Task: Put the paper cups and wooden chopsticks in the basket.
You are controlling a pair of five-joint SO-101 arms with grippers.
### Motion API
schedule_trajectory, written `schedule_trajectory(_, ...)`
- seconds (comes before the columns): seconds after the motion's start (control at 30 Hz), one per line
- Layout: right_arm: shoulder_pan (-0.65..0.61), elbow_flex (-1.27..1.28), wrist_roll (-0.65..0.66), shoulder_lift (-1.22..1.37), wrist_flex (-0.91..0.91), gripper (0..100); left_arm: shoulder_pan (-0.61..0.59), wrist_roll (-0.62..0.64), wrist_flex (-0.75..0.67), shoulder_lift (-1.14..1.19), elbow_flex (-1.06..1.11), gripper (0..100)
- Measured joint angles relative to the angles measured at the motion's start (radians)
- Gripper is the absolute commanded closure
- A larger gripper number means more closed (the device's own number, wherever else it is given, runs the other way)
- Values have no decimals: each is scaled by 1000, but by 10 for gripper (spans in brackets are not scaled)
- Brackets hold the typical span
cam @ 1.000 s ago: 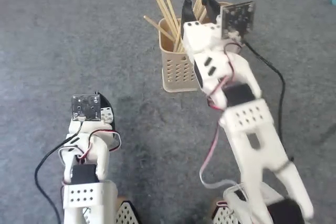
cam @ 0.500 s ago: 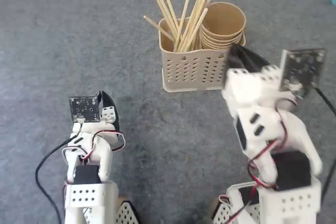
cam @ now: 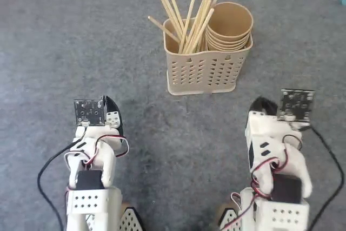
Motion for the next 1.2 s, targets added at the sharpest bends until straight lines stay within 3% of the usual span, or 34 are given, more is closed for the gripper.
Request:
schedule_trajectory(0.27,20,325,94,-28,-91,992,49,-32,49,0,0,989)
schedule_trajectory(0.67,-12,356,209,-32,181,992,55,-52,203,0,-20,989)
schedule_trajectory(0.87,-41,356,150,-38,216,992,135,-89,358,0,-60,988)
schedule_trajectory(1.03,-11,356,120,-38,244,992,167,-201,333,0,-2,987)
schedule_trajectory(1.2,-6,407,115,-40,249,992,143,-221,328,0,0,987)
